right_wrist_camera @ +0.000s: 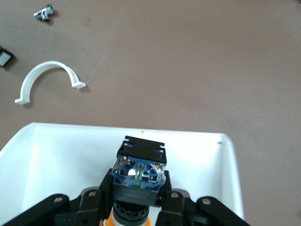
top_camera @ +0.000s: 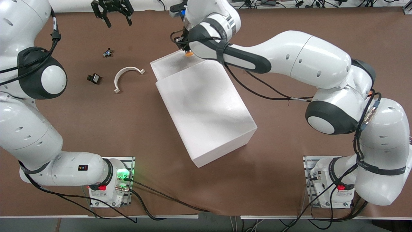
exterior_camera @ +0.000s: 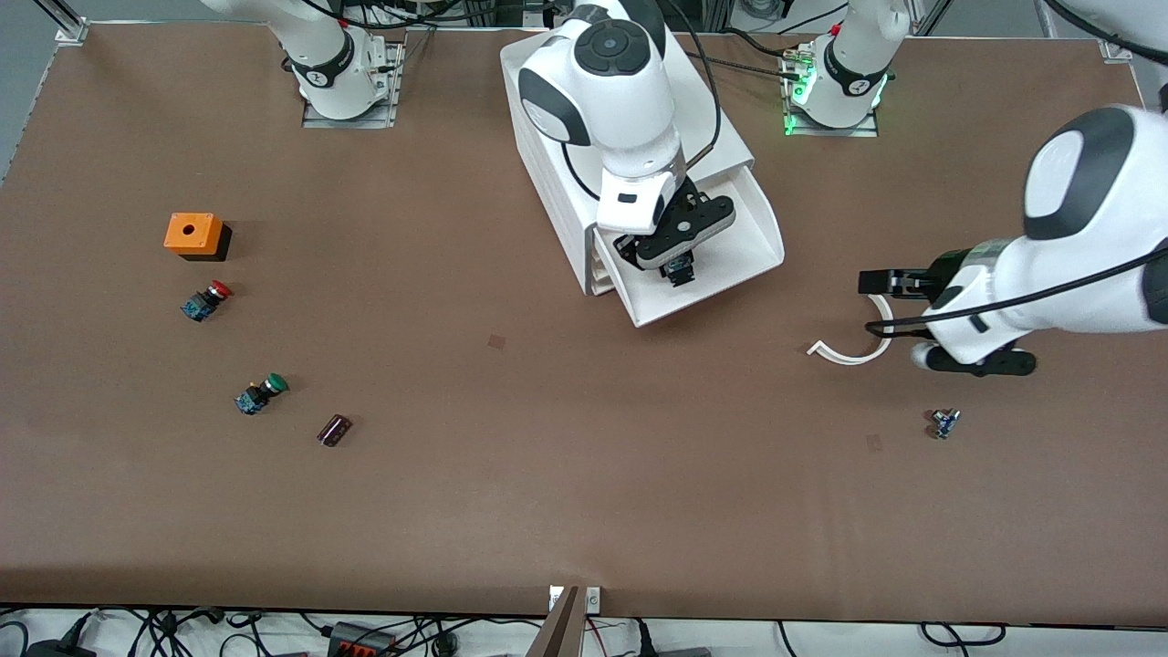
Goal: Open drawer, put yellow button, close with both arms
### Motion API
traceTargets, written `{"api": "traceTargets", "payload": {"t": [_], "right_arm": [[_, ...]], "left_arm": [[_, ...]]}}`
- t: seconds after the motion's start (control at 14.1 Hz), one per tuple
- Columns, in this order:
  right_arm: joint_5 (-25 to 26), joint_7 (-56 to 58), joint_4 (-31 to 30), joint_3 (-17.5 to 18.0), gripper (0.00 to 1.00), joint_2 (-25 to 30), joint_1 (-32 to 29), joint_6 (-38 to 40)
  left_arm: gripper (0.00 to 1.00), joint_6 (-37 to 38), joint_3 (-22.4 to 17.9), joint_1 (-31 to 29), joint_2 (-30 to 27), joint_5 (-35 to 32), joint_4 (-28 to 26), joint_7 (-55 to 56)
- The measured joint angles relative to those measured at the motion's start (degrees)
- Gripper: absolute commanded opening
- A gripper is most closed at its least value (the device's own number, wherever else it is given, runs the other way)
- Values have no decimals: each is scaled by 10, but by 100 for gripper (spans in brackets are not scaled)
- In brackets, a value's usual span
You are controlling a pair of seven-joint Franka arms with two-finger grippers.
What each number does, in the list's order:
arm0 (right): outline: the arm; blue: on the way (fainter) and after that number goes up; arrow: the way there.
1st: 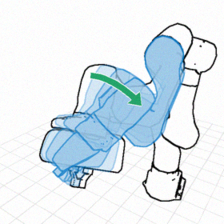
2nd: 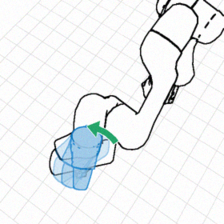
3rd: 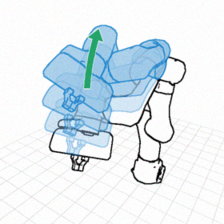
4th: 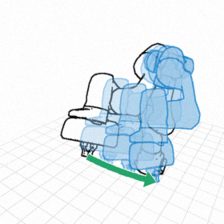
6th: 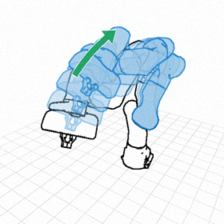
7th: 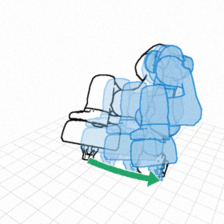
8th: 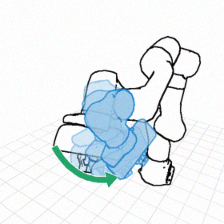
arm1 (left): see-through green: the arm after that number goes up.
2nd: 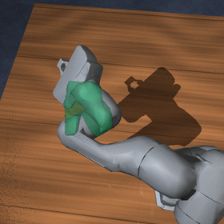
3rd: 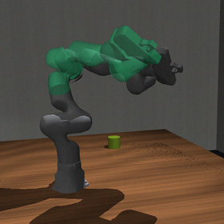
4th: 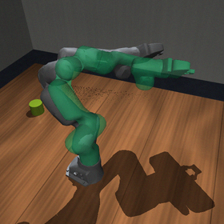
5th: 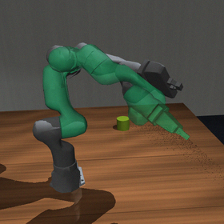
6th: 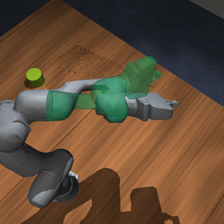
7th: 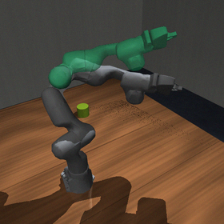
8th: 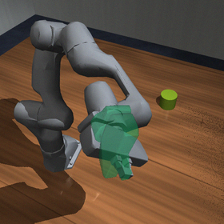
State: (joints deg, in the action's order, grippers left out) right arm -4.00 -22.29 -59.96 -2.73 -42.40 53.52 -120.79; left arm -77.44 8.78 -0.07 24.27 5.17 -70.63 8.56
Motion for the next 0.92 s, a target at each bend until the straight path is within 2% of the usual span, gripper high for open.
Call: {"api": "traceTargets", "payload": {"t": [0.78, 0.85, 0.92], "right_arm": [[16, -3, 0, -1, 0, -22, 22, 17], [22, -3, 0, -1, 10, -25, 24, 17], [26, -3, 0, -1, 76, -25, 25, 16]], "left_arm": [[100, -26, -4, -16, 11, -1, 10, 0], [100, -26, -4, -16, 11, -1, 10, 0], [100, -26, -4, -16, 12, -1, 10, 0]]}}
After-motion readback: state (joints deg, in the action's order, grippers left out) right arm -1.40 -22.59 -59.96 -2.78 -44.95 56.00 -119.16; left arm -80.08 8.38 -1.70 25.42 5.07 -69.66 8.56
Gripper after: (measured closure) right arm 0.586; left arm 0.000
